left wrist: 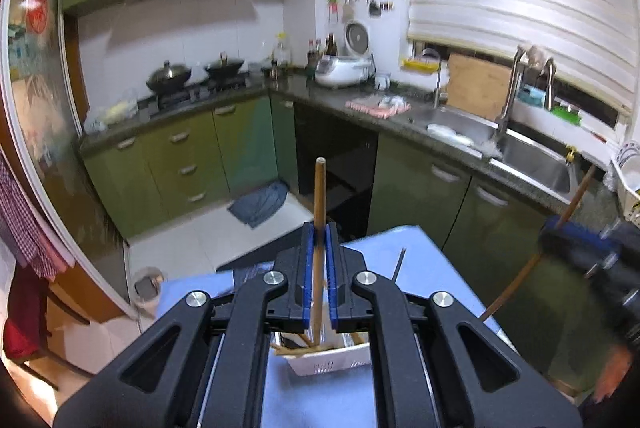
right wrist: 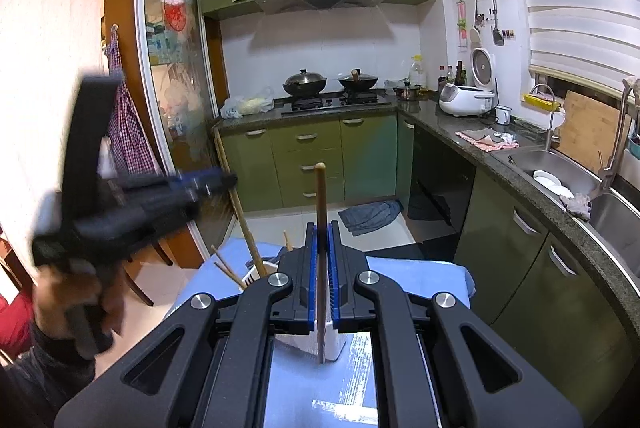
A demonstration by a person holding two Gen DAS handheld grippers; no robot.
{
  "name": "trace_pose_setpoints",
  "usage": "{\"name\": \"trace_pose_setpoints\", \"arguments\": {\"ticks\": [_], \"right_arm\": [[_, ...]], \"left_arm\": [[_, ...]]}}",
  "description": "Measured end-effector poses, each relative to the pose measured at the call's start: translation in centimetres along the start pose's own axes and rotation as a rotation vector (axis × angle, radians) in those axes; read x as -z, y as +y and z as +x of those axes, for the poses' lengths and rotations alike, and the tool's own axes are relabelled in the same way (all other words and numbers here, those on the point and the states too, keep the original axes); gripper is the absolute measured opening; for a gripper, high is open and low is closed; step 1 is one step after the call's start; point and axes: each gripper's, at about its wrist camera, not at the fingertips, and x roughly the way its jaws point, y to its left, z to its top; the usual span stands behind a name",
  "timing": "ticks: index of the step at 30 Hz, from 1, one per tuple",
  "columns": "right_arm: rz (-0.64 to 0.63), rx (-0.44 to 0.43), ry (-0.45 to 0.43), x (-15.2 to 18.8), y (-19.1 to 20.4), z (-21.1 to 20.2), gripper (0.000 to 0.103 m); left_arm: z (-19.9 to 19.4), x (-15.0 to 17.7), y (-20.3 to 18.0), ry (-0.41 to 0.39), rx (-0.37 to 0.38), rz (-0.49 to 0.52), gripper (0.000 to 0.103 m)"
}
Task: Organize utensils
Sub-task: 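Carry the chopstick upright to the caddy with the left tool while the right tool carries its chopstick, then open both tools to drop the chopsticks into the caddy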
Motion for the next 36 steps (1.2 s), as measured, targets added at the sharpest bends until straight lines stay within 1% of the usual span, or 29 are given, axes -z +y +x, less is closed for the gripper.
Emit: {"name": "trace_pose_setpoints", "arguments": {"ticks": [1,2,3,4,5,8,10,12,14,15,16,17,19,23,27,32,33,35,36], "right_arm": [[0.003,0.0,-0.006,-0.2,-0.1,0.0,0.006],[0.005,0.0,-0.012,-0.3,0.1,0.0,0.006],[0.008,-0.001,-0.016,-0.6,0.1,0.1,0.006],[0.01,-0.001,-0.02,-0.6,0.2,0.2,0.006],[0.013,-0.001,-0.024,-1.0,0.2,0.4,0.006],[0.029,-0.004,-0.049,-2.3,0.1,1.1,0.006],[0.036,0.001,-0.066,-3.1,0.1,1.7,0.006],[0.045,0.004,-0.073,-3.8,-0.1,2.7,0.006],[0.05,0.01,-0.074,-4.0,-0.1,3.9,0.006],[0.052,0.018,-0.068,-3.9,-0.2,4.8,0.006],[0.055,0.021,-0.06,-3.9,-0.2,5.6,0.006],[0.061,0.023,-0.039,-3.5,-0.4,6.8,0.006],[0.072,0.029,-0.006,-2.6,-0.6,8.8,0.006],[0.086,0.032,0.04,-0.5,-1.1,11.8,0.006],[0.079,0.043,0.065,1.9,-0.9,13.4,0.006],[0.065,0.06,0.077,4.3,-0.6,14.0,0.007],[0.063,0.062,0.078,4.5,-0.6,13.9,0.008],[0.058,0.068,0.073,4.9,-0.3,13.5,0.014],[0.054,0.072,0.067,5.0,-0.1,13.1,0.014]], "left_arm": [[0.5,0.5,0.2,0.007,0.002,-0.003,0.008],[0.9,0.9,0.2,0.016,-0.003,-0.002,0.016],[1.1,1.3,0.3,0.021,-0.003,-0.001,0.029],[1.2,1.7,0.5,0.022,-0.005,-0.002,0.035],[1.1,1.9,0.6,0.018,-0.01,-0.003,0.038],[0.4,2.3,0.9,0.003,-0.013,-0.007,0.039],[-0.6,2.7,1.2,-0.011,-0.003,-0.015,0.042],[-1.6,3.3,1.1,-0.031,0.003,-0.014,0.051],[-2.9,4.0,0.9,-0.055,-0.002,0.0,0.057],[-3.5,4.5,0.8,-0.065,-0.005,0.009,0.062],[-3.9,4.8,0.7,-0.071,-0.005,0.01,0.065],[-4.4,5.2,0.7,-0.078,-0.005,0.01,0.069],[-5.4,6.3,0.6,-0.091,-0.001,0.014,0.072],[-6.5,8.4,0.7,-0.099,-0.002,0.007,0.088],[-7.0,10.3,1.1,-0.097,-0.012,-0.015,0.092],[-6.9,11.8,1.6,-0.067,0.012,-0.054,0.095],[-6.8,12.2,1.6,-0.058,0.016,-0.054,0.095],[-6.6,12.5,1.6,-0.045,0.016,-0.051,0.096],[-6.6,12.8,1.5,-0.04,0.016,-0.047,0.096]]}}
